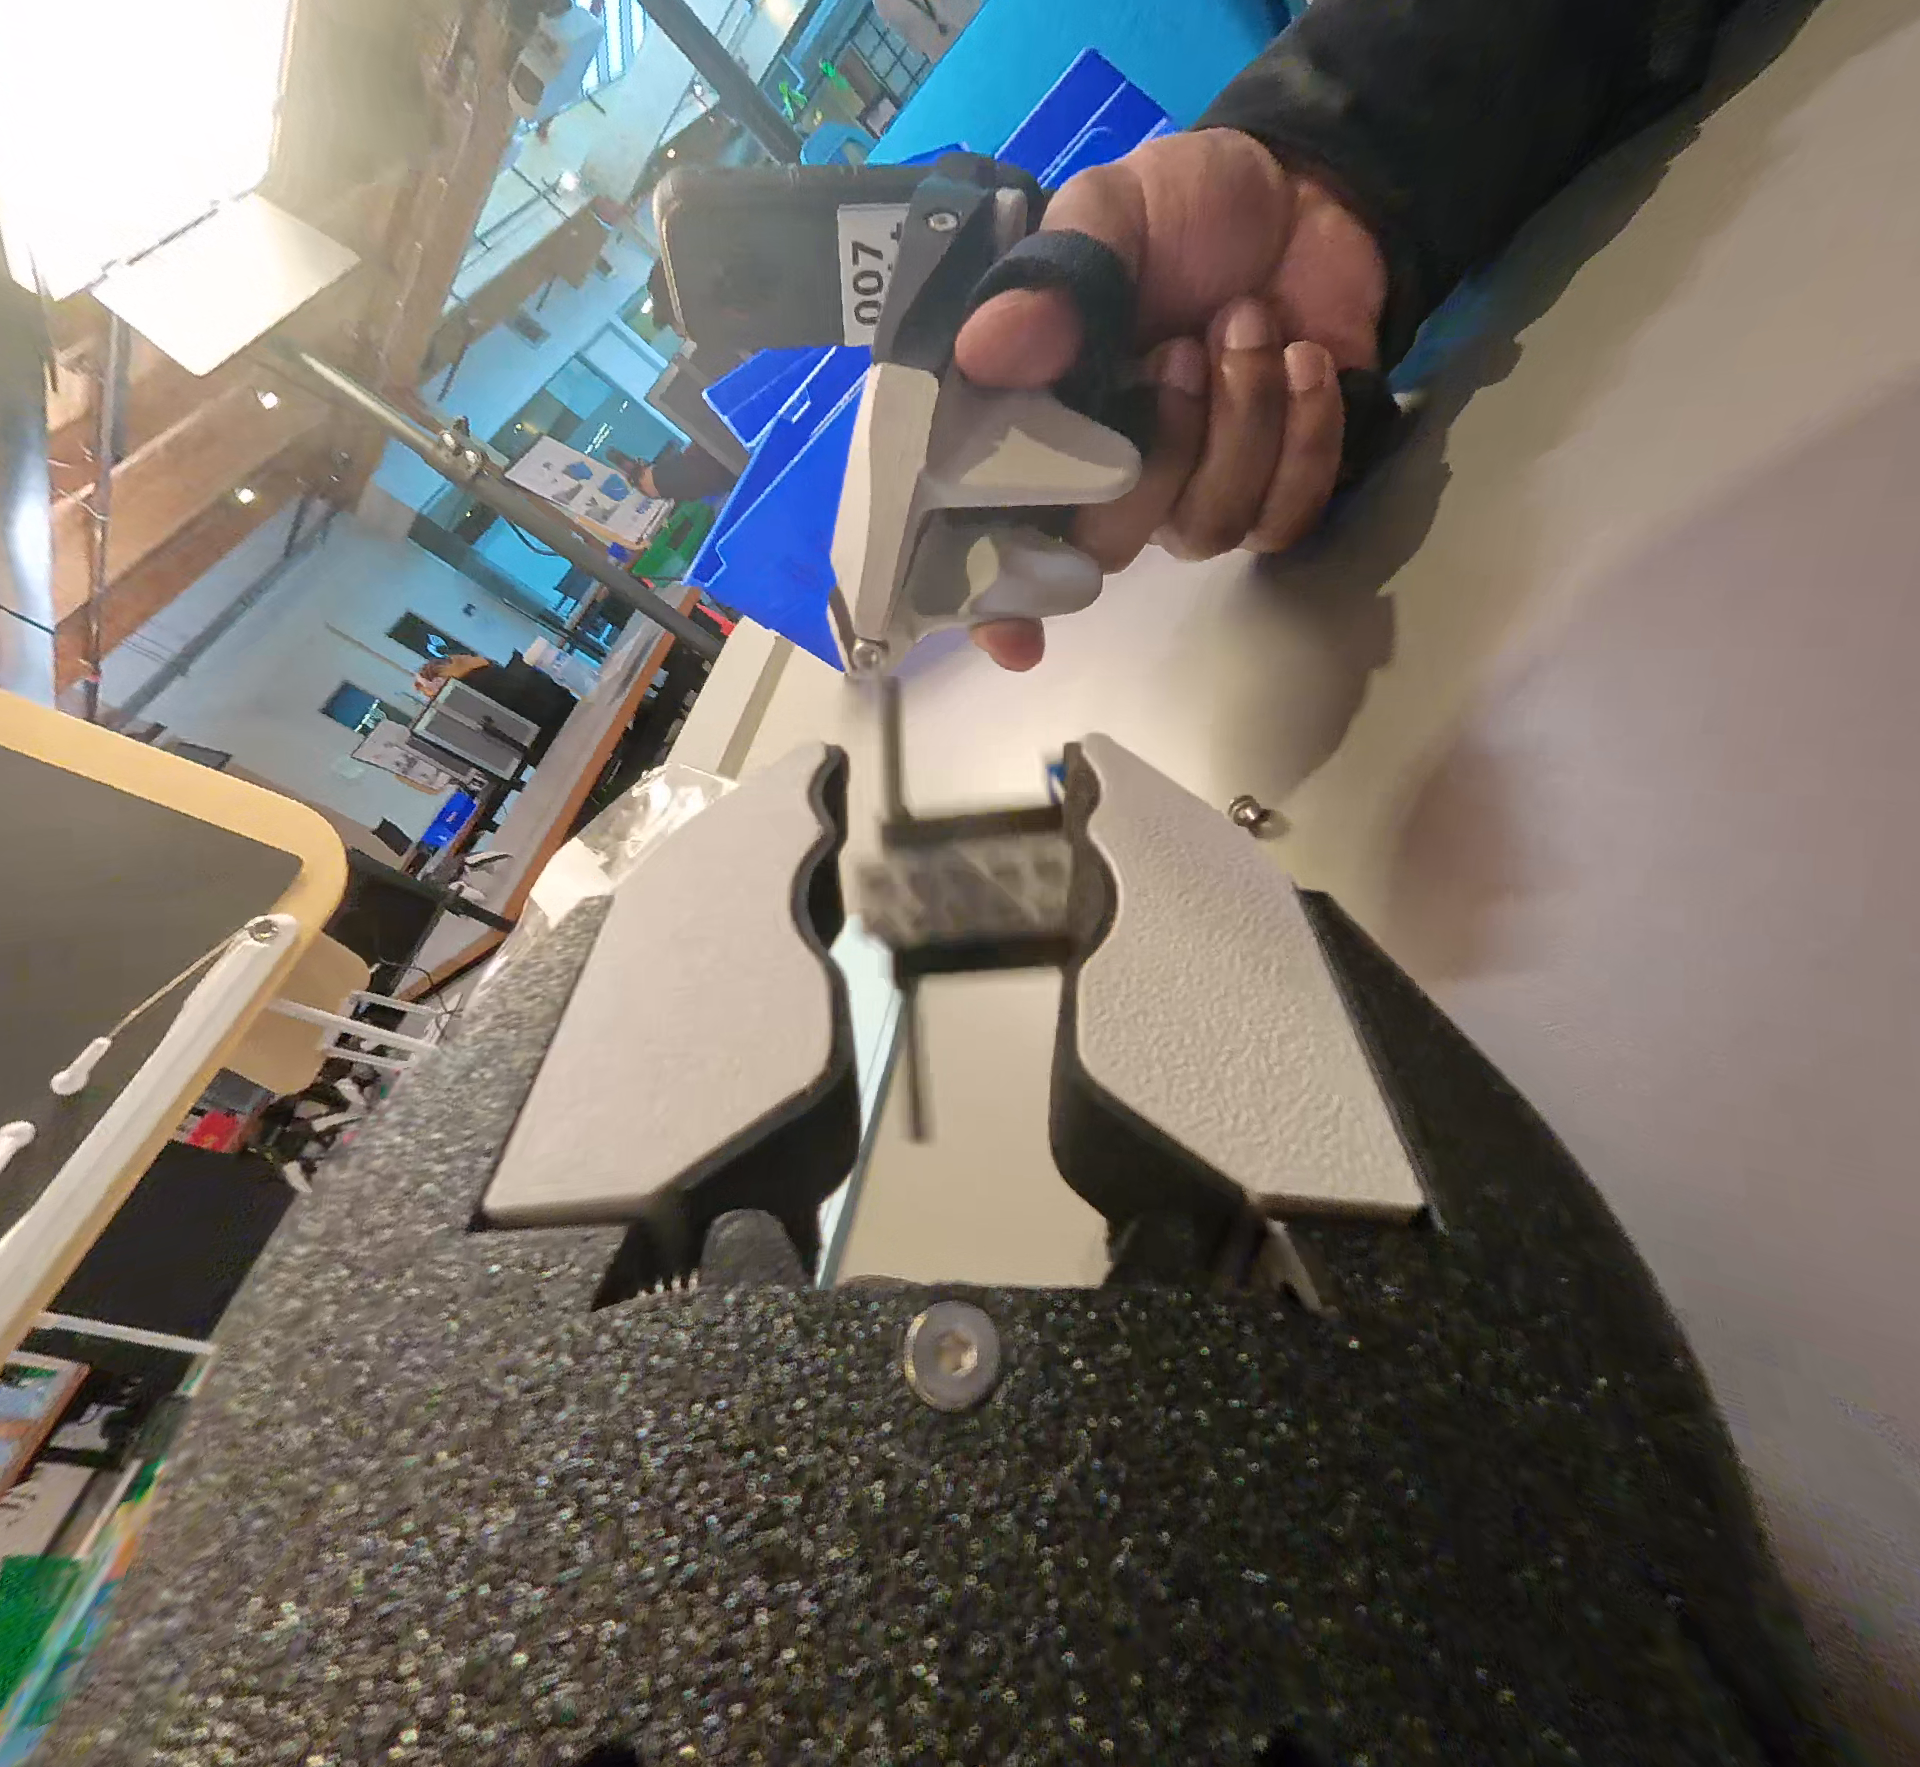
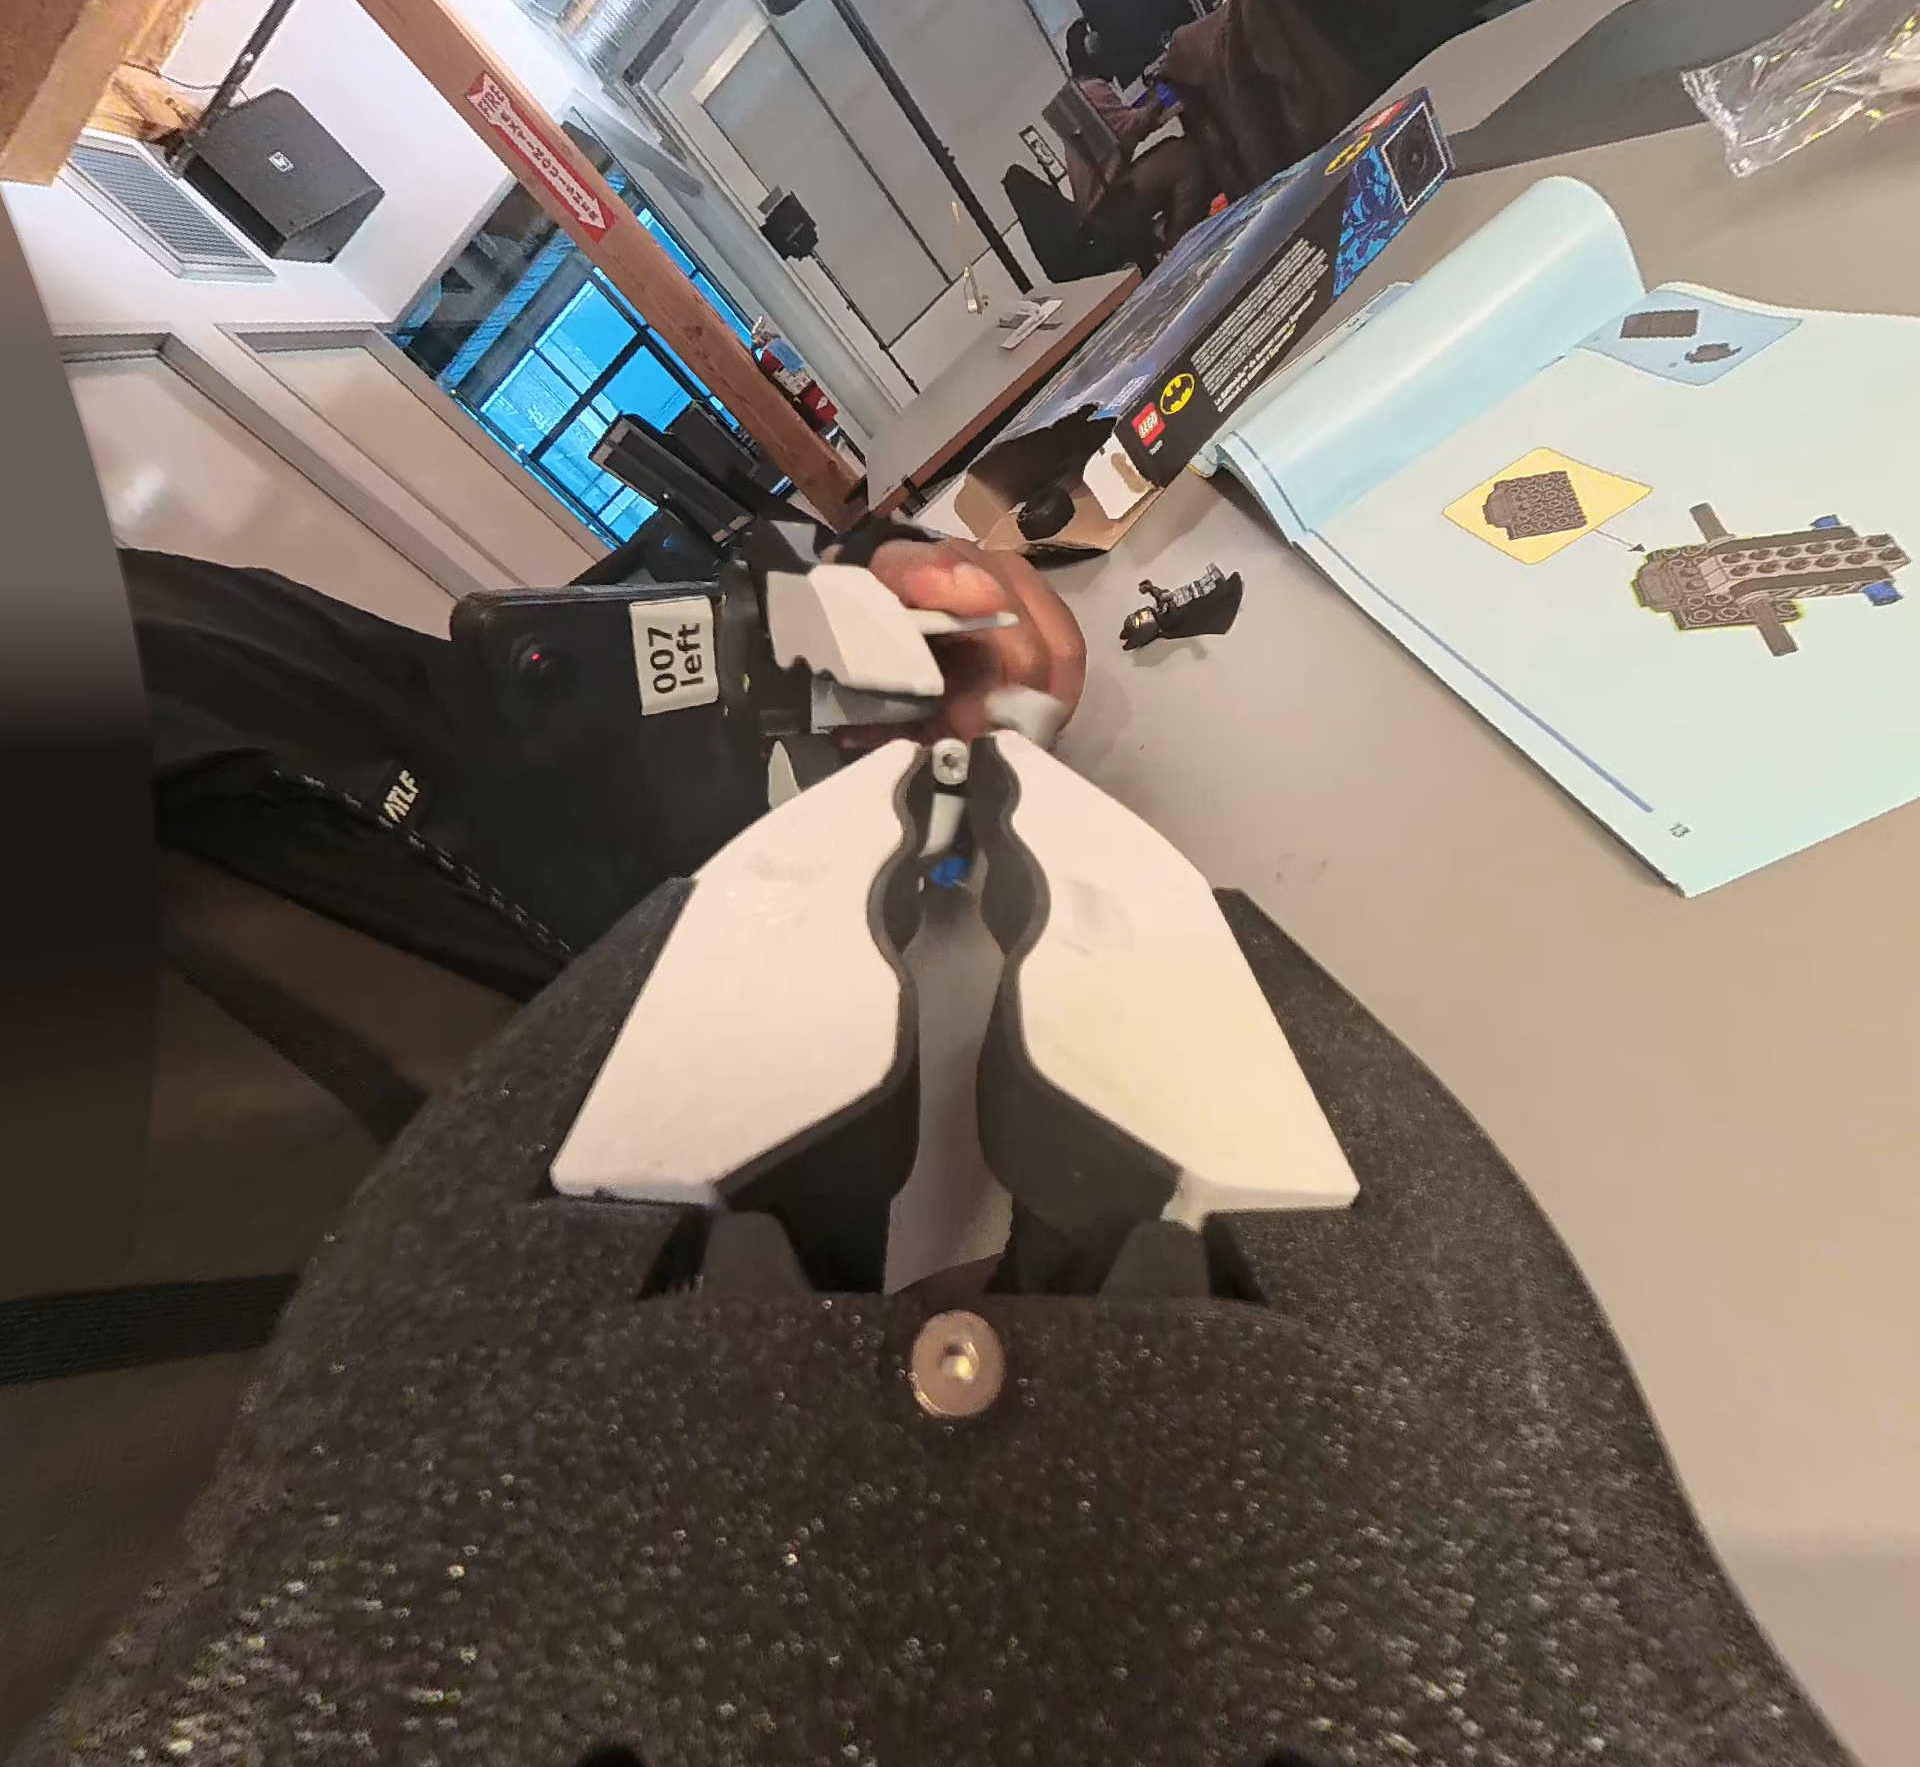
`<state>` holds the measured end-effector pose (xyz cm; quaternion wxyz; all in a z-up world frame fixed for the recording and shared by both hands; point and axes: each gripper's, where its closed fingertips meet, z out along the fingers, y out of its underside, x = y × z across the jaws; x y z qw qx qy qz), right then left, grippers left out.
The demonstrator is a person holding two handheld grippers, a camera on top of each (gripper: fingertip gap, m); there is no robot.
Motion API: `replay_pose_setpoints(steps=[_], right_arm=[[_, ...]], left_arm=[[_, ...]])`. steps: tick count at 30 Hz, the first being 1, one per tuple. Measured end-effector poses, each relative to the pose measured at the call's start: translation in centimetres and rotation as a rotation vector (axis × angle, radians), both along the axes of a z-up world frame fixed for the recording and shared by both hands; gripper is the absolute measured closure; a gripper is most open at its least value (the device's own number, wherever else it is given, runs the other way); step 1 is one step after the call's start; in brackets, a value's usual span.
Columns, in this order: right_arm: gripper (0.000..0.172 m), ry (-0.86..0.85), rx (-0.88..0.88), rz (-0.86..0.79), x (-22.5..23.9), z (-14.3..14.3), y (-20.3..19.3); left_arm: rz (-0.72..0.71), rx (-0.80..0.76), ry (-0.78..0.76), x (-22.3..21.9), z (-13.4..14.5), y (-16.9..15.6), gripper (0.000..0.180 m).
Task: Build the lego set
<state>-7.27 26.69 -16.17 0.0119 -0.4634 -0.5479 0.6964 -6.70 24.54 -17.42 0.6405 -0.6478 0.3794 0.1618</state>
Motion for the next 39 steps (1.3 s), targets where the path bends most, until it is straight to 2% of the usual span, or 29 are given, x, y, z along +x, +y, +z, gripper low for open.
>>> replay_pose_setpoints(steps=[3, 6, 10, 12, 16, 19, 25, 29, 32, 36, 39], right_arm=[[0.165, -0.013, 0.03, 0.001, -0.1, -0.6, -0.4], [0.165, -0.033, 0.067, -0.011, -0.3, -1.2, -0.3], [0.165, -0.031, 0.161, -0.05, -0.5, -1.6, 0.5], [0.165, -0.038, 0.28, -0.065, -0.6, -2.5, 0.9], [0.165, -0.022, 0.664, -0.075, -0.5, -5.4, 1.5], [0.165, -0.019, 0.786, -0.063, -0.4, -6.4, 1.5], [0.165, -0.005, 0.808, -0.049, -0.2, -6.5, 1.8], [0.165, 0.009, 0.818, -0.036, 0.0, -6.5, 1.7], [0.165, 0.012, 0.824, -0.028, 0.1, -6.5, 1.6], [0.165, 0.011, 0.814, -0.027, 0.1, -6.5, 1.6], [0.165, 0.01, 0.811, -0.028, 0.1, -6.4, 1.7]], left_arm=[[0.003, -0.027, -0.019, 0.1, -0.4, 0.2, 0.142], [0.018, -0.117, -0.028, -0.3, -1.9, 0.5, 0.141], [0.07, -0.264, -0.12, -1.6, -3.1, 0.9, 0.139], [0.12, -0.367, -0.185, -2.6, -3.8, 1.0, 0.136], [0.209, -0.654, -0.287, -3.4, -6.4, 1.0, 0.129], [0.209, -0.793, -0.315, -3.0, -7.1, 0.7, 0.123], [0.196, -0.984, -0.316, -3.2, -7.4, 0.9, 0.116], [0.156, -1.116, -0.416, -3.2, -7.4, 1.3, 0.117], [0.197, -1.157, -0.375, -3.8, -8.4, 1.5, 0.115], [0.215, -1.181, -0.348, -3.4, -8.4, 1.1, 0.116], [0.237, -1.18, -0.27, -3.2, -8.8, 0.7, 0.113]])
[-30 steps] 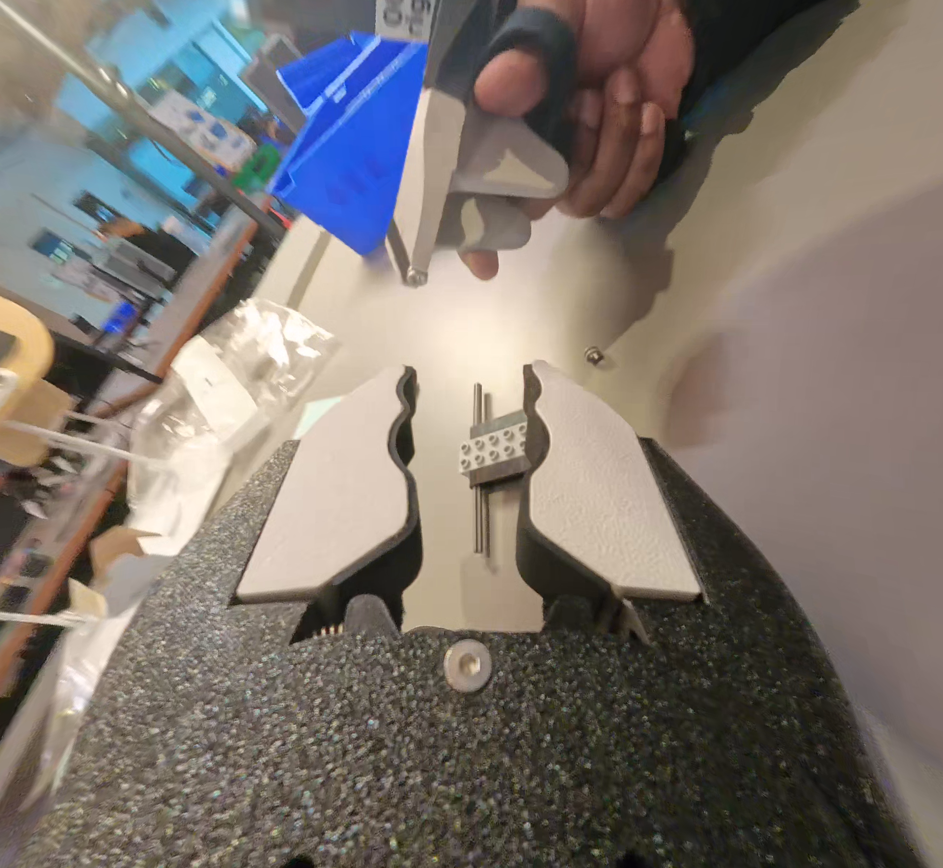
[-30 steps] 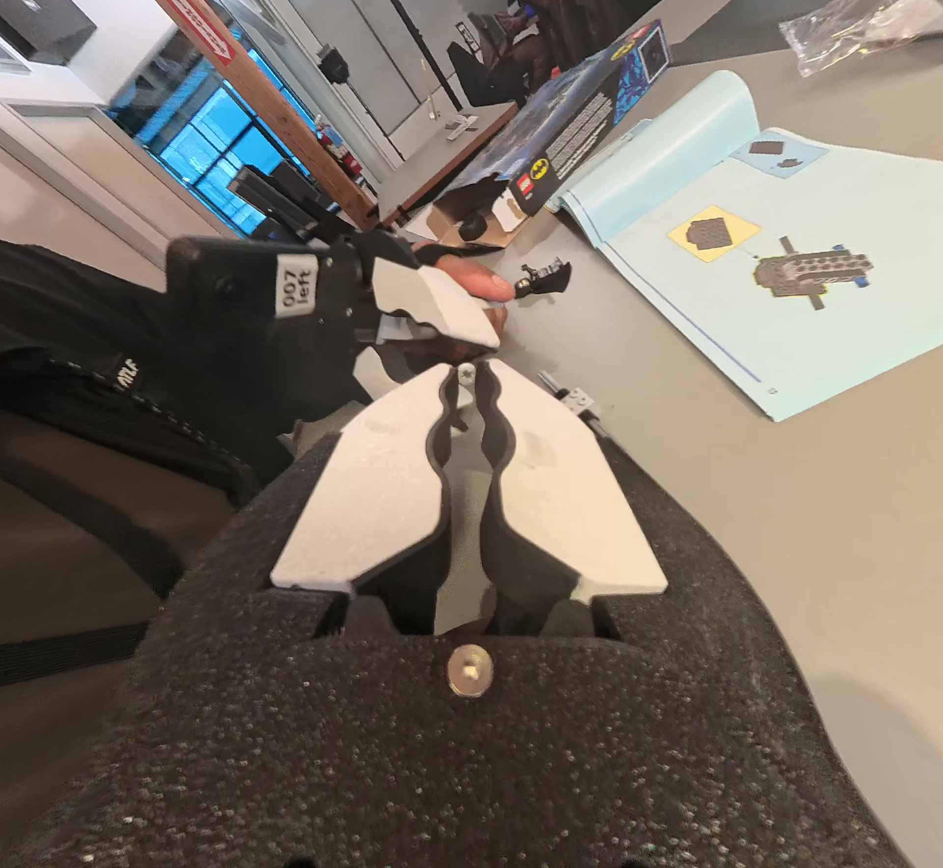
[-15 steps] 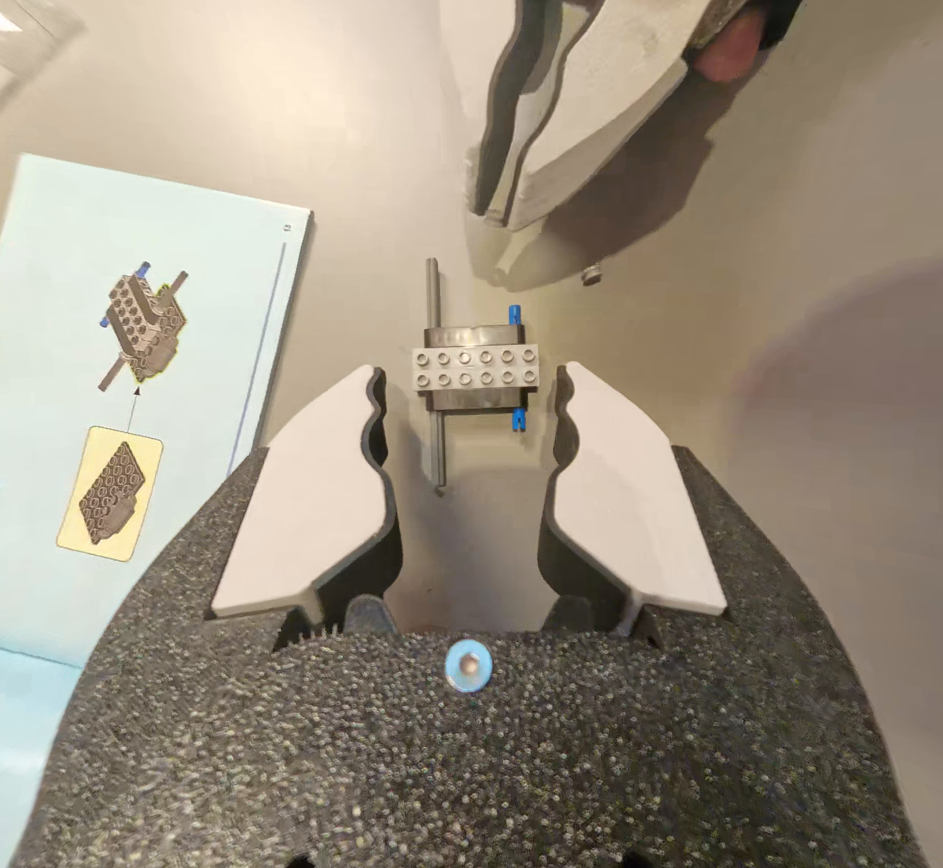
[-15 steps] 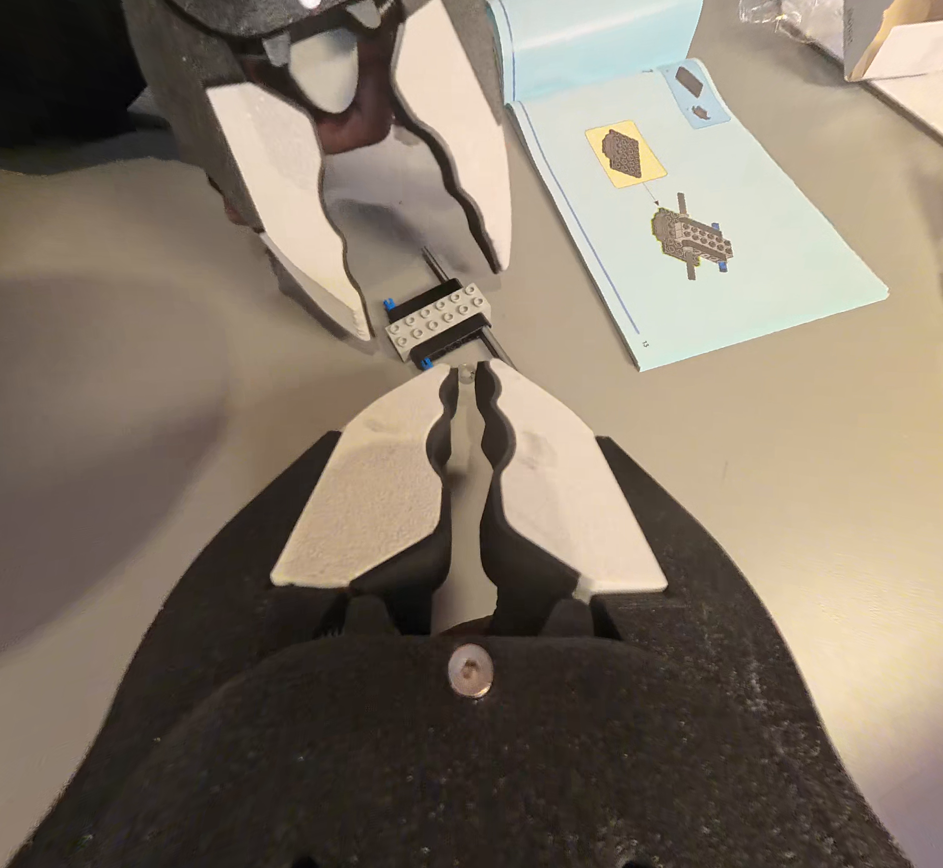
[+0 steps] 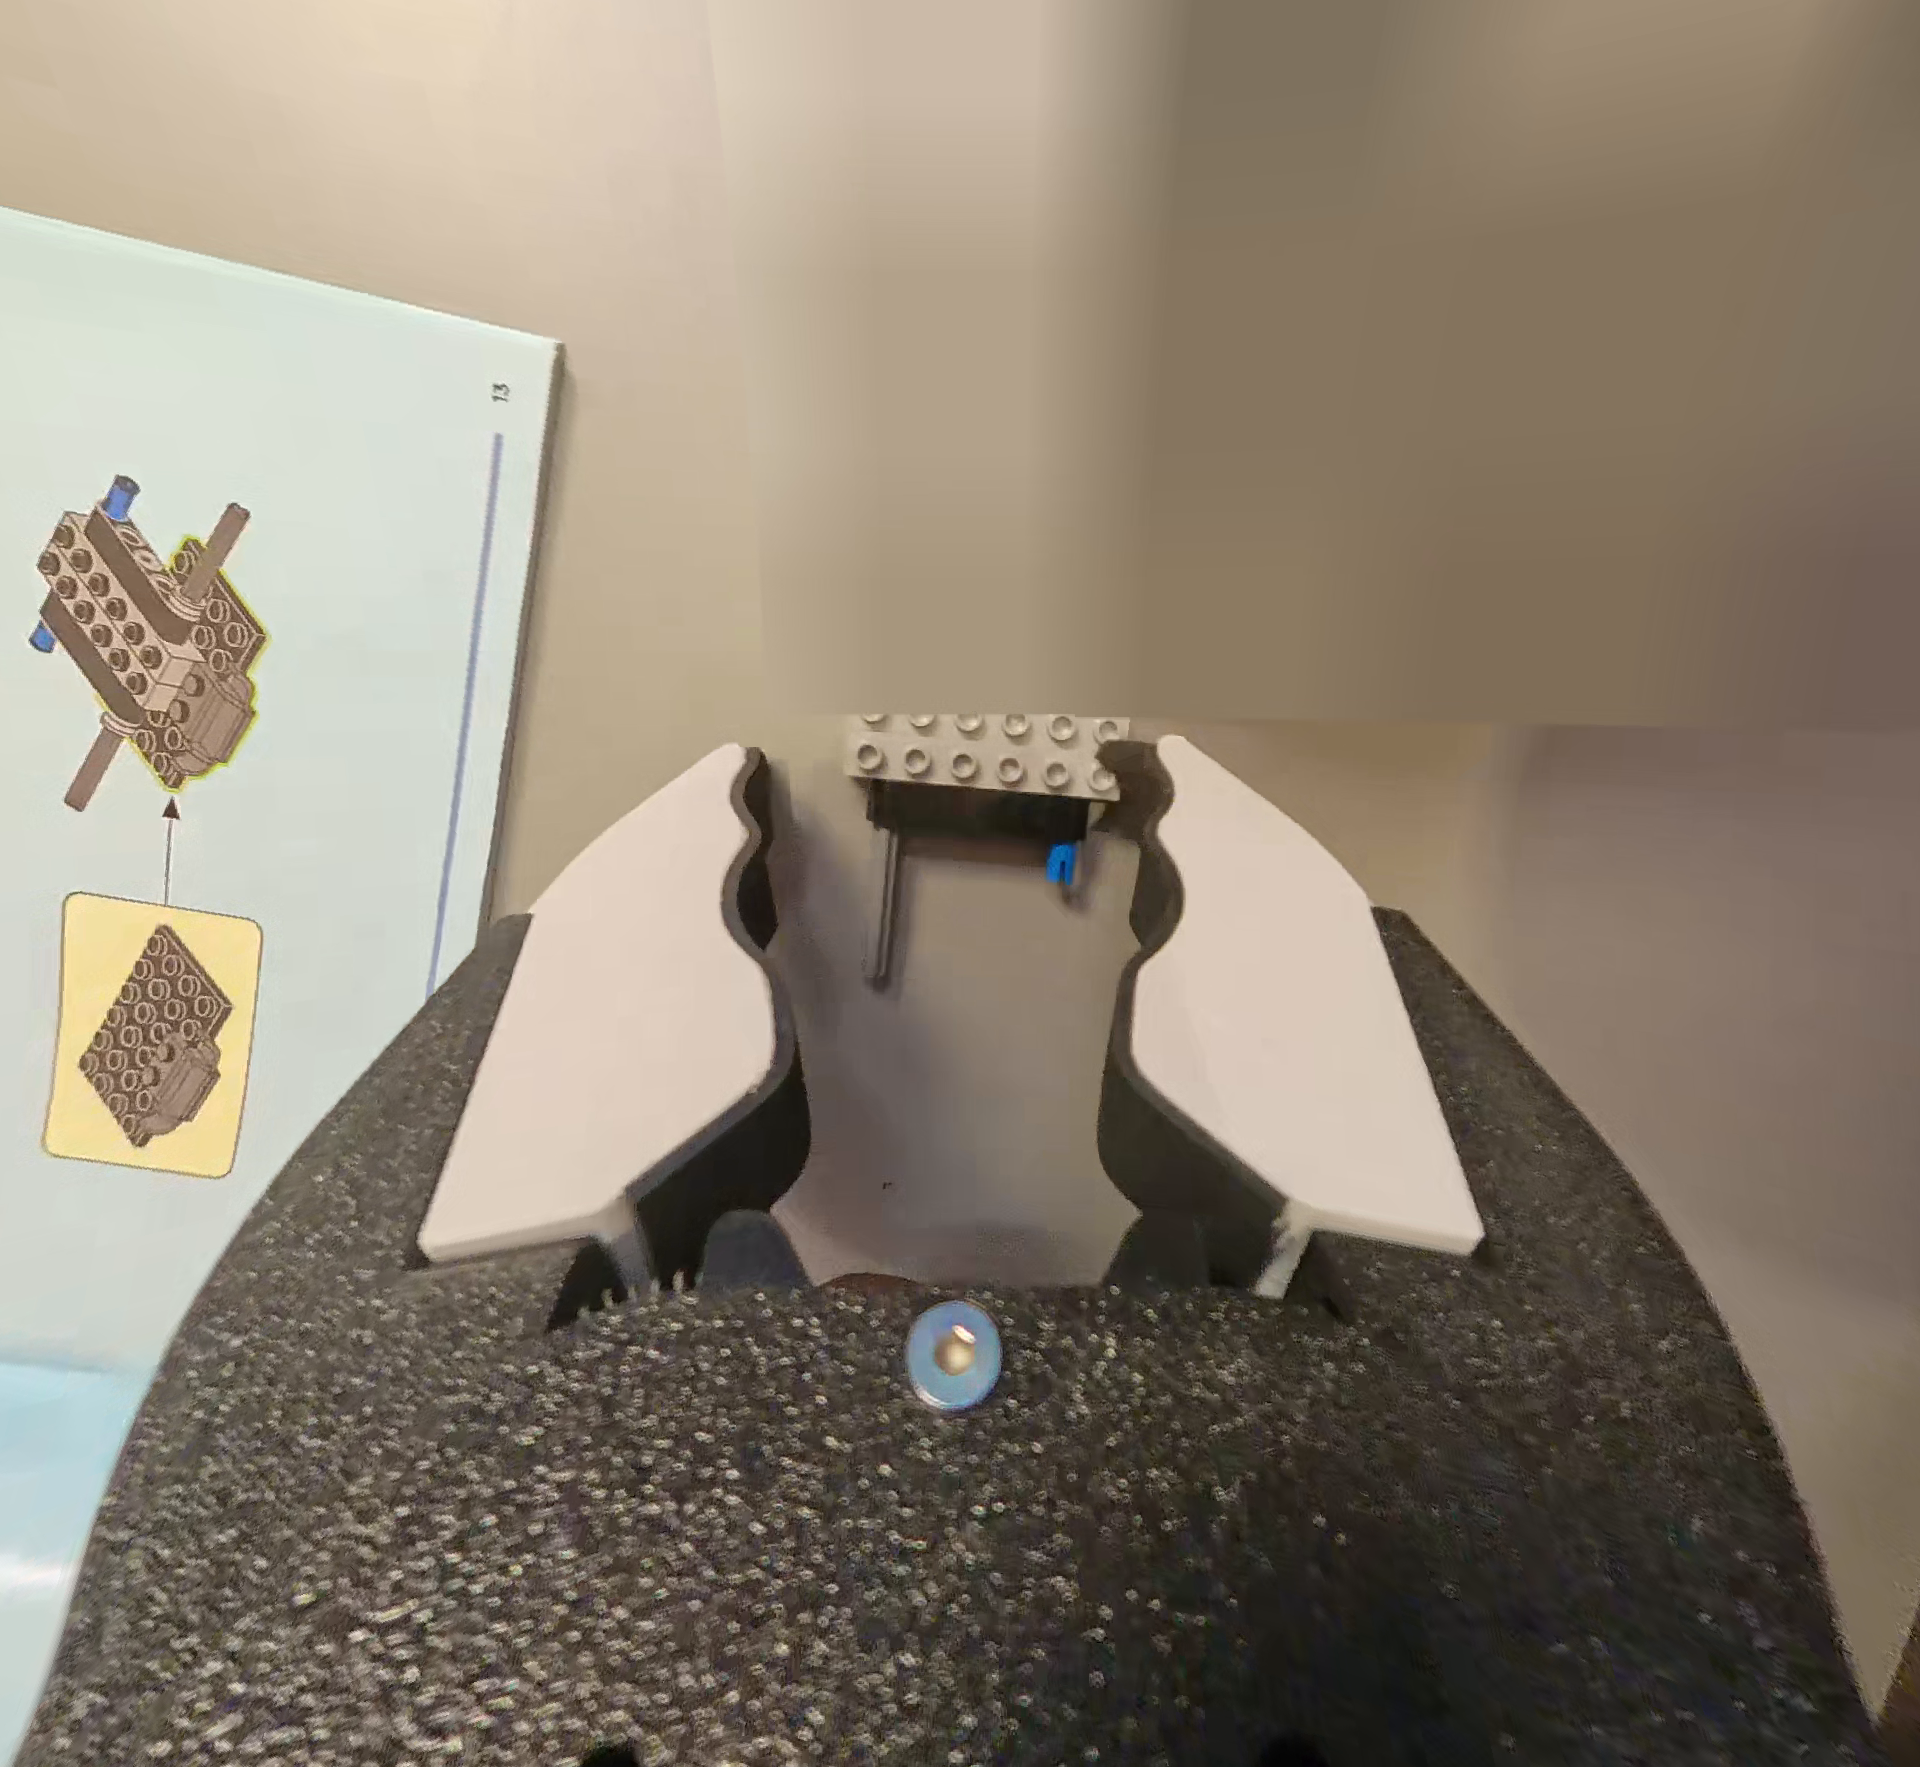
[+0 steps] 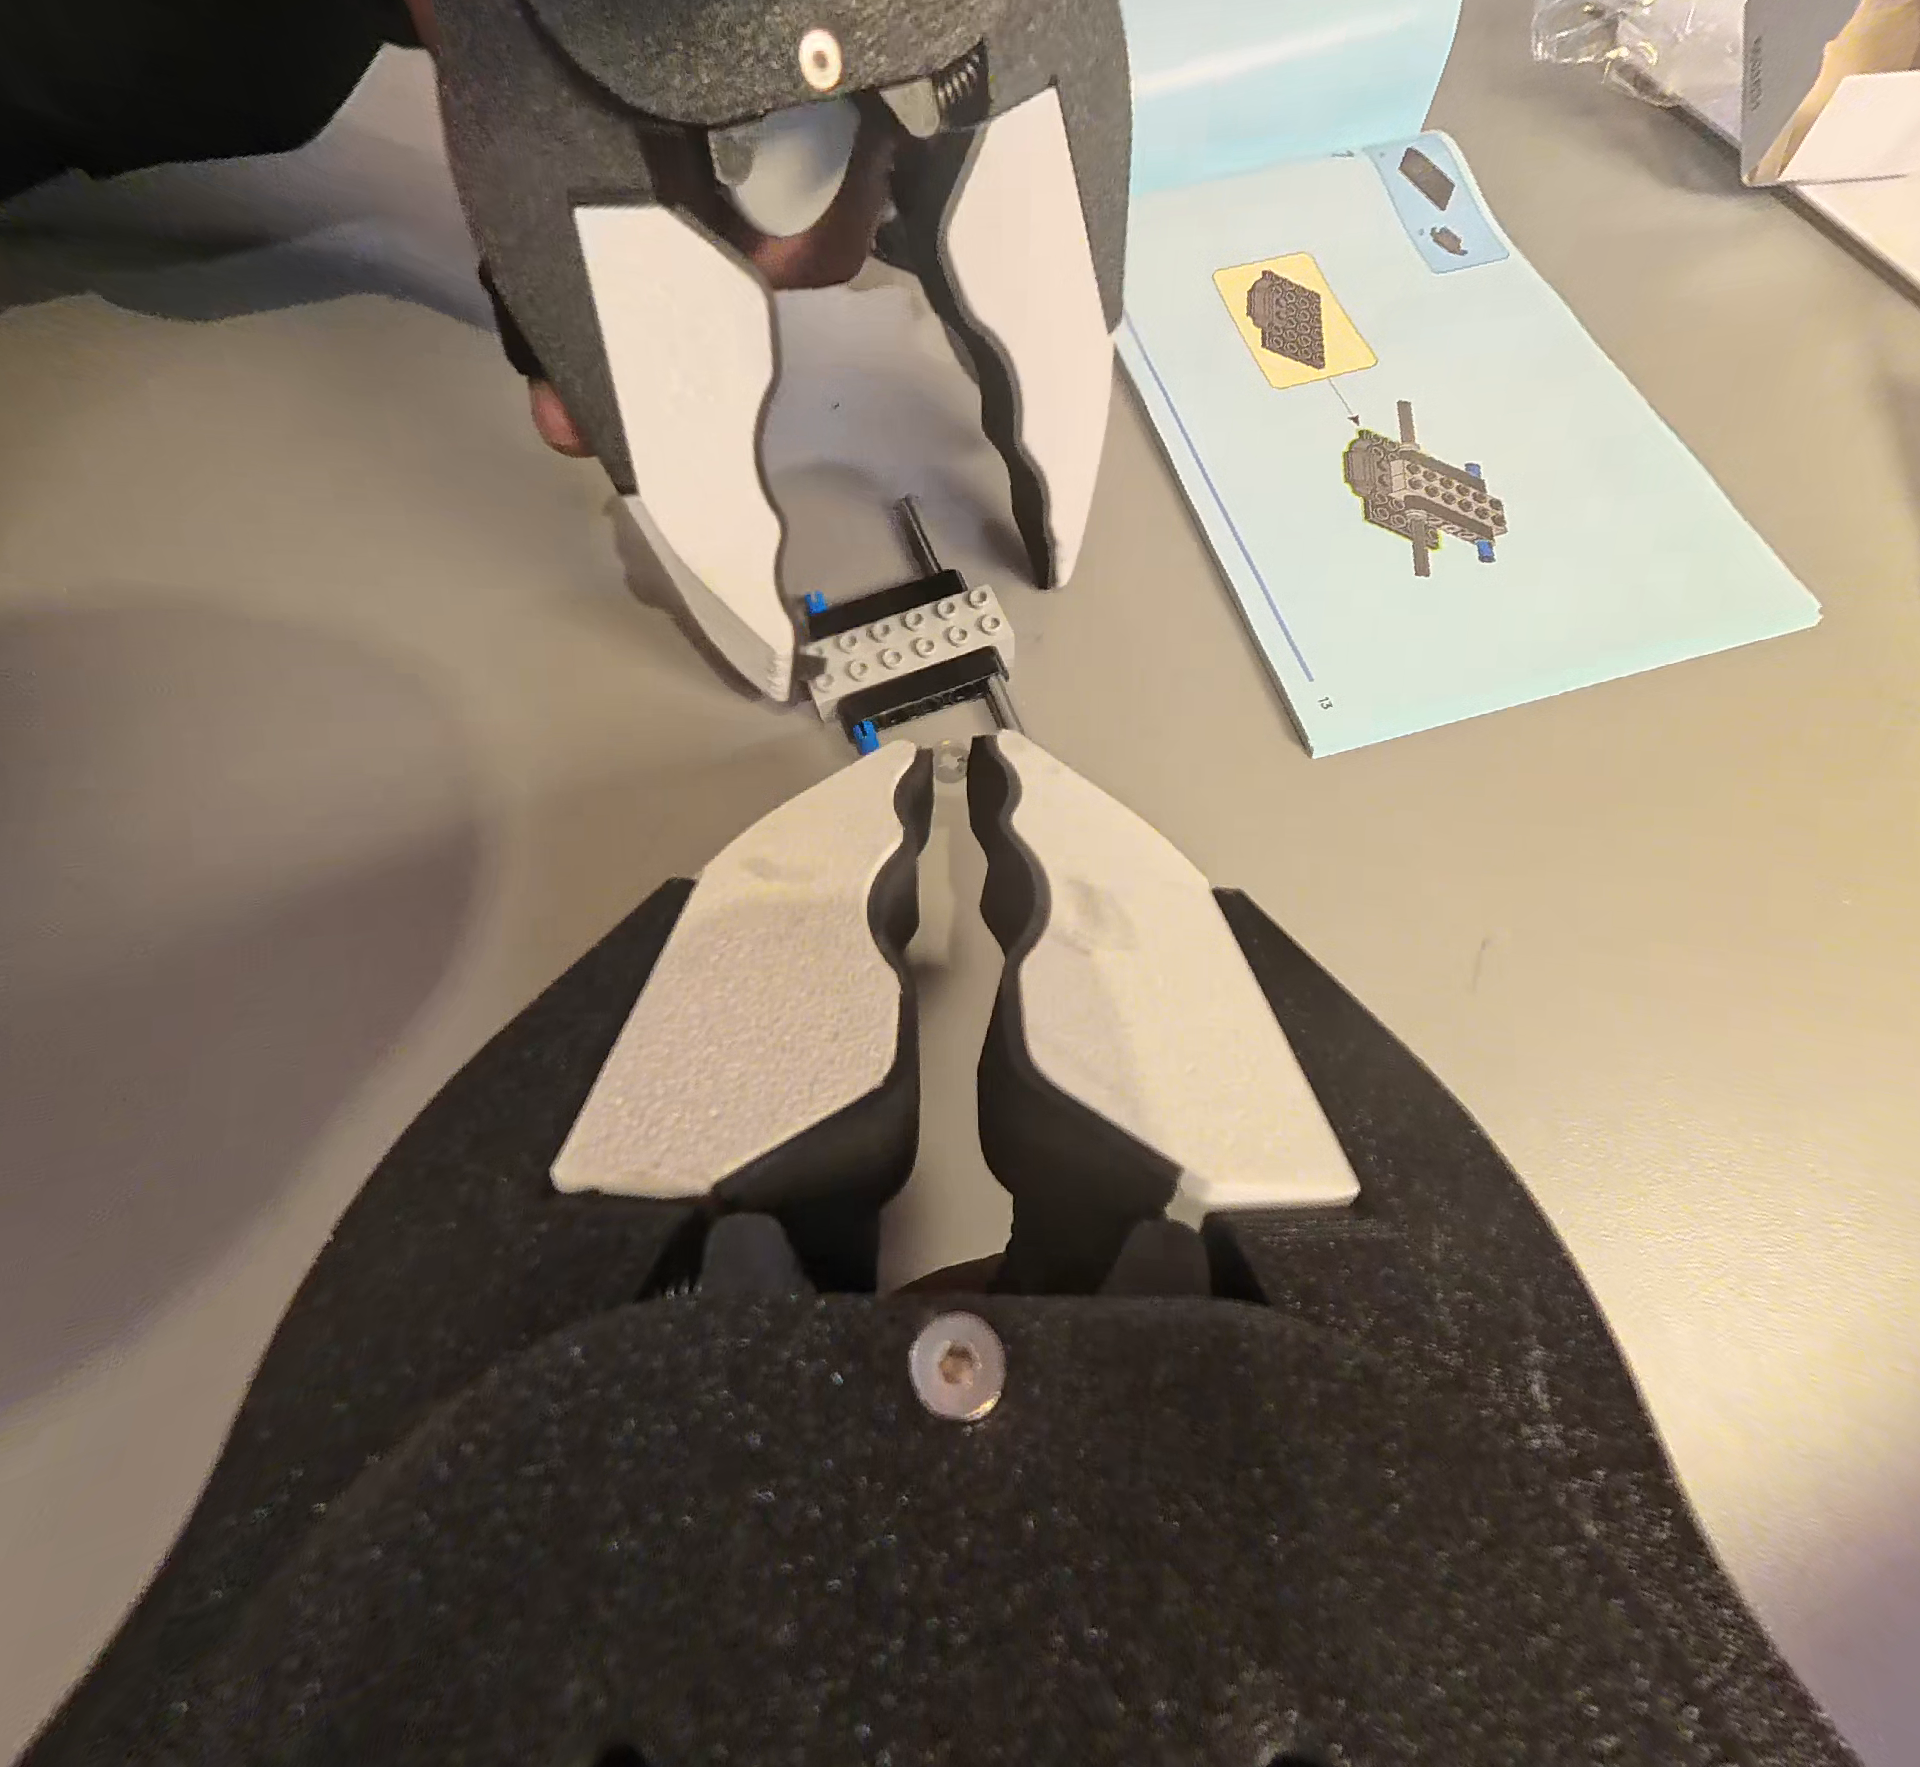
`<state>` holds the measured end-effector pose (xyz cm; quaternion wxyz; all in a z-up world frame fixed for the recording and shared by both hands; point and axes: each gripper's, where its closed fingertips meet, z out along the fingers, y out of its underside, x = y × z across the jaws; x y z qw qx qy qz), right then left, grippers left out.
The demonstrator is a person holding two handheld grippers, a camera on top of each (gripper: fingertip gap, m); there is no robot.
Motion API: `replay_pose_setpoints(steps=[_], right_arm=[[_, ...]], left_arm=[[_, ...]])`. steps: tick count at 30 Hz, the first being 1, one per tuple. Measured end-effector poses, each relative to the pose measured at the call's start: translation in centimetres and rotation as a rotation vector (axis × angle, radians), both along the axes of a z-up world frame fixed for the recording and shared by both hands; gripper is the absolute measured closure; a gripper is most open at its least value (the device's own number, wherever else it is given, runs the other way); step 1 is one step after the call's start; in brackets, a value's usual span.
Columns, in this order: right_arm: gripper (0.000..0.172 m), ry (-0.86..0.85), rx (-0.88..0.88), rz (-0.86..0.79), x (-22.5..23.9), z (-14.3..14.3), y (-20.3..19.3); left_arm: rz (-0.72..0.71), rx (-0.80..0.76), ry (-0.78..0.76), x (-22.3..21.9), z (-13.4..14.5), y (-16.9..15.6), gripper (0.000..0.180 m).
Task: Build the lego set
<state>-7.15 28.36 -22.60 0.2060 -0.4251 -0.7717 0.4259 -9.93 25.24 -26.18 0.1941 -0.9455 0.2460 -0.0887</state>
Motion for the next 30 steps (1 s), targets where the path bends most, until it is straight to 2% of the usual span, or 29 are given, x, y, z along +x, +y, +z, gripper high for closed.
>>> replay_pose_setpoints(steps=[9, 14, 25, 30], right_arm=[[0.165, 0.003, 0.007, 0.009, 0.1, 0.0, -0.2], [0.165, 0.001, -0.002, 0.009, 0.1, 0.1, -0.1], [0.165, -0.002, 0.003, 0.011, 0.1, 0.0, -0.2], [0.165, -0.041, 0.049, 0.025, 0.5, -0.6, 0.1]], left_arm=[[-0.038, -0.006, 0.04, -1.0, 0.9, 0.6, 0.115], [-0.081, -0.04, 0.014, -0.2, 0.5, 0.6, 0.115], [-0.11, -0.031, 0.096, 1.1, 0.7, -0.5, 0.123], [-0.16, 0.013, 0.139, 0.7, 1.4, -0.6, 0.113]])
